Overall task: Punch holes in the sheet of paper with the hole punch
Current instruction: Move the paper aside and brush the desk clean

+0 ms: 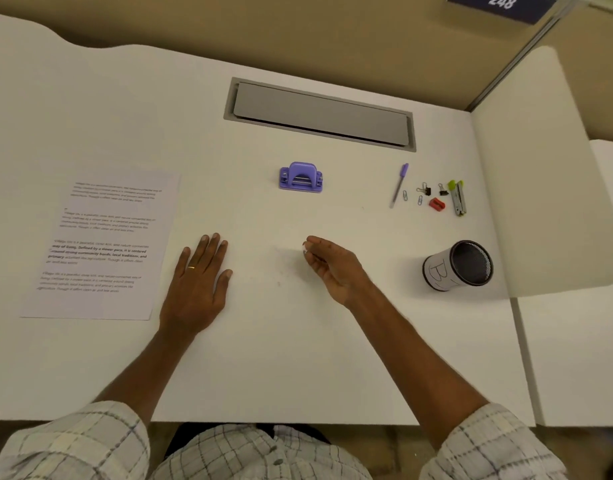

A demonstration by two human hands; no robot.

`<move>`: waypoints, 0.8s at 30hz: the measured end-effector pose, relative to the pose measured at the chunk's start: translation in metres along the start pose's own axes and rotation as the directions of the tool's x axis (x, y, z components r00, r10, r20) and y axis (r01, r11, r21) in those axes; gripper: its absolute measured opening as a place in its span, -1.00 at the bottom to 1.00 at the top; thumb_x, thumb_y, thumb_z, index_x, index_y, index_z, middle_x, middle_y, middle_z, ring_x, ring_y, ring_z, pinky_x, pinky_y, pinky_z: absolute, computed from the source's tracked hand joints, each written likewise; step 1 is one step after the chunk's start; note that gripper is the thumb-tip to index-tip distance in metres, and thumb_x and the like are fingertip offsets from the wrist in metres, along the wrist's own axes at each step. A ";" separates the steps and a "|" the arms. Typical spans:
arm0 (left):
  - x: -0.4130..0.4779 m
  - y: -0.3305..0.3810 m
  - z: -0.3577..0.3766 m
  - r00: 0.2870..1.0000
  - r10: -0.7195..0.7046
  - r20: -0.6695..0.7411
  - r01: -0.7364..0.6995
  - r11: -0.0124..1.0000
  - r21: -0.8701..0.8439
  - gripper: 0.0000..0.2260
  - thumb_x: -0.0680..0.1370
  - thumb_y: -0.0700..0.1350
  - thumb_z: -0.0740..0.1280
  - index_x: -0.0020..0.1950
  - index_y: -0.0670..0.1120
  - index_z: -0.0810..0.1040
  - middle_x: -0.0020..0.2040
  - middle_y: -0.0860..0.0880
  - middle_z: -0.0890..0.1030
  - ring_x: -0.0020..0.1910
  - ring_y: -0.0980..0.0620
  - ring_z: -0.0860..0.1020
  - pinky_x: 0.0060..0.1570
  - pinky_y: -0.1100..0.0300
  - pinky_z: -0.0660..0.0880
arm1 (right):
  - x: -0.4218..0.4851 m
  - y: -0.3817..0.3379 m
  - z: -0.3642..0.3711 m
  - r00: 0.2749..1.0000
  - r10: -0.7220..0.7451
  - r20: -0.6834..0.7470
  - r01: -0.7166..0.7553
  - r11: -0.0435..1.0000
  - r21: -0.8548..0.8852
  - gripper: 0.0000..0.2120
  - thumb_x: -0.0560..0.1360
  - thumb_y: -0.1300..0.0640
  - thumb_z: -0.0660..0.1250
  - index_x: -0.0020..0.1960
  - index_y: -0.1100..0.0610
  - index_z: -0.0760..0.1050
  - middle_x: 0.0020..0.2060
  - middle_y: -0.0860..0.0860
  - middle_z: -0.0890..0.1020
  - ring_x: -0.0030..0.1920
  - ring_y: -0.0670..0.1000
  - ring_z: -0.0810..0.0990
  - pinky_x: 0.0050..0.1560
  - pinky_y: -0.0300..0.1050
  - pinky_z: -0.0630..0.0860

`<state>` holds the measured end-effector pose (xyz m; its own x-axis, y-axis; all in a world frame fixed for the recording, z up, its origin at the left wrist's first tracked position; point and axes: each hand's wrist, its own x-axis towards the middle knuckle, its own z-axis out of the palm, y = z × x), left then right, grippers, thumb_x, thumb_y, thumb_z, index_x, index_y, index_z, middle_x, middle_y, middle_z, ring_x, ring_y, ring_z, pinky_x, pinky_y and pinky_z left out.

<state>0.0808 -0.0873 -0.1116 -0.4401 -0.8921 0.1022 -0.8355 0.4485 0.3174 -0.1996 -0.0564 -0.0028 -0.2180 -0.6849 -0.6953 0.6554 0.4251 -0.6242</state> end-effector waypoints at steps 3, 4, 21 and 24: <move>0.001 -0.001 0.001 1.000 -0.002 0.011 0.002 1.000 -0.013 -0.46 0.71 0.09 0.00 0.68 -0.05 0.11 0.68 -0.03 0.14 0.68 0.01 0.07 0.65 -0.09 0.04 | -0.023 -0.022 -0.025 1.000 0.024 -0.014 -0.022 0.987 0.156 -0.85 0.52 0.38 0.40 0.08 0.33 0.62 -0.14 0.13 0.73 -0.17 -0.01 0.73 -0.07 -0.24 0.67; 0.001 -0.002 0.001 1.000 -0.003 0.018 0.003 1.000 -0.013 -0.45 0.70 0.09 -0.01 0.68 -0.05 0.10 0.69 -0.02 0.14 0.68 0.01 0.06 0.65 -0.08 0.03 | -0.031 -0.031 -0.035 1.000 0.015 -0.026 -0.010 0.982 0.189 -0.85 0.52 0.38 0.39 0.09 0.33 0.61 -0.15 0.13 0.72 -0.18 -0.02 0.73 -0.05 -0.24 0.67; 0.000 0.002 -0.004 1.000 -0.016 0.026 0.017 1.000 -0.013 -0.43 0.68 0.10 -0.03 0.67 -0.09 0.14 0.67 -0.04 0.17 0.68 -0.01 0.08 0.65 -0.11 0.04 | -0.091 -0.145 -0.204 0.746 -0.579 -0.330 0.348 0.761 -0.548 -0.80 0.46 0.34 0.46 0.09 0.32 0.64 -0.16 0.19 0.68 -0.14 0.04 0.64 -0.02 -0.20 0.64; 0.000 0.001 -0.003 1.000 -0.007 0.018 0.007 1.000 0.000 -0.43 0.69 0.10 -0.04 0.67 -0.10 0.14 0.67 -0.06 0.18 0.68 -0.02 0.09 0.64 -0.12 0.05 | -0.083 -0.142 -0.203 0.686 -0.653 -0.321 0.273 0.640 -0.719 -0.84 0.48 0.34 0.44 0.05 0.26 0.68 -0.13 0.22 0.72 -0.16 0.03 0.66 0.03 -0.14 0.64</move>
<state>0.0814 -0.0867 -0.1082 -0.4403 -0.8941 0.0826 -0.8386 0.4423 0.3179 -0.4210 0.0605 0.0715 -0.8096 -0.5577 -0.1831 -0.1600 0.5098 -0.8453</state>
